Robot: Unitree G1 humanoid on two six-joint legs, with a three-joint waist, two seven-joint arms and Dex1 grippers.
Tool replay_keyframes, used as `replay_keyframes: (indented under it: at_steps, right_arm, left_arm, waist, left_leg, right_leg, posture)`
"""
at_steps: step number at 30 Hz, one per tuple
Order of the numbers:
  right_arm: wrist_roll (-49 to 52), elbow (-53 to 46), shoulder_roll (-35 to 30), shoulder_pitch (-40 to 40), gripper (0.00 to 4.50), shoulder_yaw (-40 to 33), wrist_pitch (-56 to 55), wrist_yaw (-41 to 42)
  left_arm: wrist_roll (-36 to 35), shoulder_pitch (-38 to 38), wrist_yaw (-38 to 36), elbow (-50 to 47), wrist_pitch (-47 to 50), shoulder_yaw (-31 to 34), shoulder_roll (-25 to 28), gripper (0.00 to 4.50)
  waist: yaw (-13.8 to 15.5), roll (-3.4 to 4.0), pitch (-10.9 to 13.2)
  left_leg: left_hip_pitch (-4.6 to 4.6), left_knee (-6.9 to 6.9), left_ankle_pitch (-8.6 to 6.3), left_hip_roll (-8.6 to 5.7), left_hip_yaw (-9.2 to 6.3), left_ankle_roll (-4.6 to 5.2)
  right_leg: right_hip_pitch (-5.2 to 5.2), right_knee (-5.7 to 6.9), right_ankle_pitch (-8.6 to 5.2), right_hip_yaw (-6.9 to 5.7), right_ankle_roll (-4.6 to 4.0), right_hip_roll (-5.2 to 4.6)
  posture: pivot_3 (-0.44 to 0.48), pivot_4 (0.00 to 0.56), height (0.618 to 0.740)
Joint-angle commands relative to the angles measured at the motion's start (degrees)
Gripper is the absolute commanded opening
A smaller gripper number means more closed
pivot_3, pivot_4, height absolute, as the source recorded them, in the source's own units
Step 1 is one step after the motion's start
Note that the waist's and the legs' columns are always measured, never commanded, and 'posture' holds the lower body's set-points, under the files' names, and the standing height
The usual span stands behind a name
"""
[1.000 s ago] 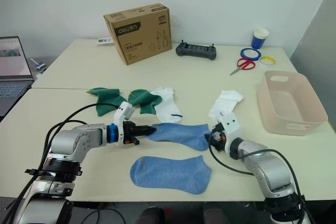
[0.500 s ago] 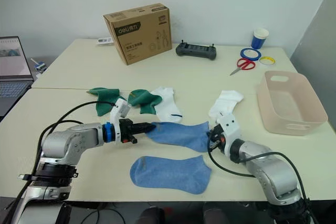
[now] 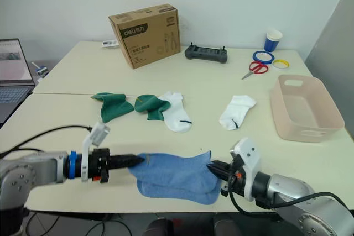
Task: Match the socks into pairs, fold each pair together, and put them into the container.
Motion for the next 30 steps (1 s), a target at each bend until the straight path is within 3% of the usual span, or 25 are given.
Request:
replay_keyframes:
  at_steps: [1, 11, 30]
  right_arm:
    - [-2.23, -1.20, -1.85, 0.94, 0.02, 2.73, -3.19, -0.30]
    - [-12.74, 4.99, -5.50, 3.71, 0.02, 10.72, -12.66, 1.05]
    - [-14.18, 6.35, -4.64, 3.13, 0.02, 10.01, -13.98, 0.75]
  left_arm:
    - [1.91, 3.53, 1.01, -3.51, -5.00, -1.79, -0.22, 0.00]
    - [6.79, 7.94, 4.00, -2.73, -13.78, -5.72, -2.67, 0.00]
    - [5.28, 7.46, 3.28, -0.54, -16.87, -5.24, -3.07, 0.00]
  waist:
    - [0.04, 0.00, 0.00]
    - [0.17, -0.04, -0.03]
    - [0.17, -0.04, -0.03]
  left_leg:
    - [0.02, -0.01, 0.00, 0.00, 0.04, 0.00]
    - [-0.01, -0.04, -0.01, -0.02, 0.11, 0.00]
    - [-0.02, -0.04, -0.01, -0.02, 0.10, 0.00]
  right_leg:
    - [0.00, -0.01, -0.06, 0.05, -0.11, -0.01]
    - [0.03, -0.23, -0.11, 0.08, -0.21, -0.01]
    - [0.03, -0.23, -0.09, 0.08, -0.17, 0.00]
  posture:
    - [0.000, 0.150, 0.723]
    - [0.000, 0.150, 0.723]
    - [0.000, 0.150, 0.723]
